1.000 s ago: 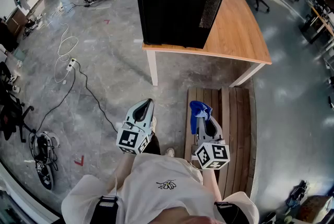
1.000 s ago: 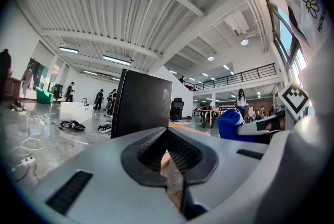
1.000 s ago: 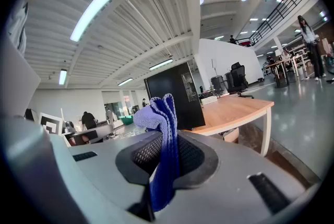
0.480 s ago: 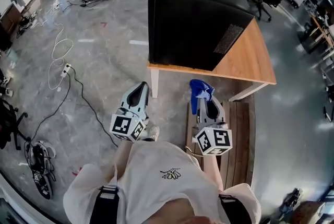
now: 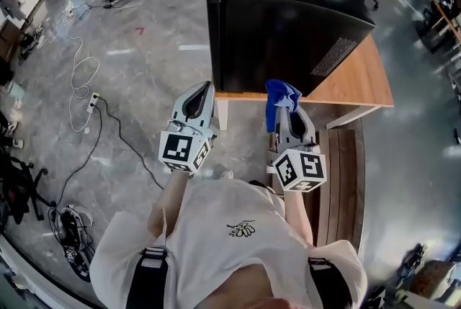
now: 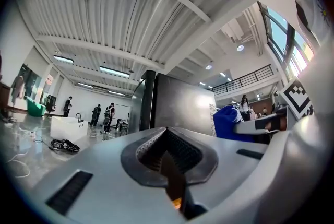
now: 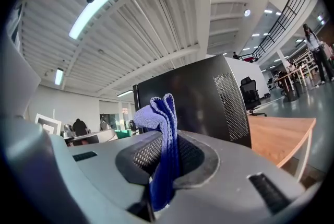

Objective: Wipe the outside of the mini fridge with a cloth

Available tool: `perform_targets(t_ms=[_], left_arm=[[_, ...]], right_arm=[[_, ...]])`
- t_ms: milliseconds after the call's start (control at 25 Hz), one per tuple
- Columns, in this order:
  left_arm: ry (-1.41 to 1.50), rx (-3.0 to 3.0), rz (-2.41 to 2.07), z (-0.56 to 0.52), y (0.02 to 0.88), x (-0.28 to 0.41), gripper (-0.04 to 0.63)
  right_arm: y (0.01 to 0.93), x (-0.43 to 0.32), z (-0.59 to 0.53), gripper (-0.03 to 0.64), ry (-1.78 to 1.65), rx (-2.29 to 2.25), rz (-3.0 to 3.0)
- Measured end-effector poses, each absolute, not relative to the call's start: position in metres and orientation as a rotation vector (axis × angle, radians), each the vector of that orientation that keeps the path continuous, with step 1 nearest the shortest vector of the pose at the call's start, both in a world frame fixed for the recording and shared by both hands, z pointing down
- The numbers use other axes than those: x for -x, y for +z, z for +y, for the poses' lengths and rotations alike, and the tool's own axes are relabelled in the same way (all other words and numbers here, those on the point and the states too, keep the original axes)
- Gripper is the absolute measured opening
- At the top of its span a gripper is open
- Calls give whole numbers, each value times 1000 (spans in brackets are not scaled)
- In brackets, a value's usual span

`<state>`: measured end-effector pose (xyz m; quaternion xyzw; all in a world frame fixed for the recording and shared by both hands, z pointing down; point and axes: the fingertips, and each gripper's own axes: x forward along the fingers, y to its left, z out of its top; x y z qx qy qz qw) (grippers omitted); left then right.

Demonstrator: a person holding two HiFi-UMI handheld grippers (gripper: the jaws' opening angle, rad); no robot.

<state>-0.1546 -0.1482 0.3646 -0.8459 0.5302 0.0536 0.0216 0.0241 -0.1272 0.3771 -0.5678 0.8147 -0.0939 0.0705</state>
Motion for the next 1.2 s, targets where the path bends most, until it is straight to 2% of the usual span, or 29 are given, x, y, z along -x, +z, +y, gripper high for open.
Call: perform_targets(t_ms=[320,760,960,1200], left_arm=[[242,2654,1741,-134,365,136,5],[216,2506,1943,-126,367,177,5],[220,2433,2036,-118,368,197,5],[257,2368,2129,-115,372,218,5]], right_arm=[[377,-6,-139,61,-385,1588,2557],[232,111,-216,61,-74,1304,2466],[203,150,-242,61,28,1336,2483],[199,156,-246,61,180,1411,2485]])
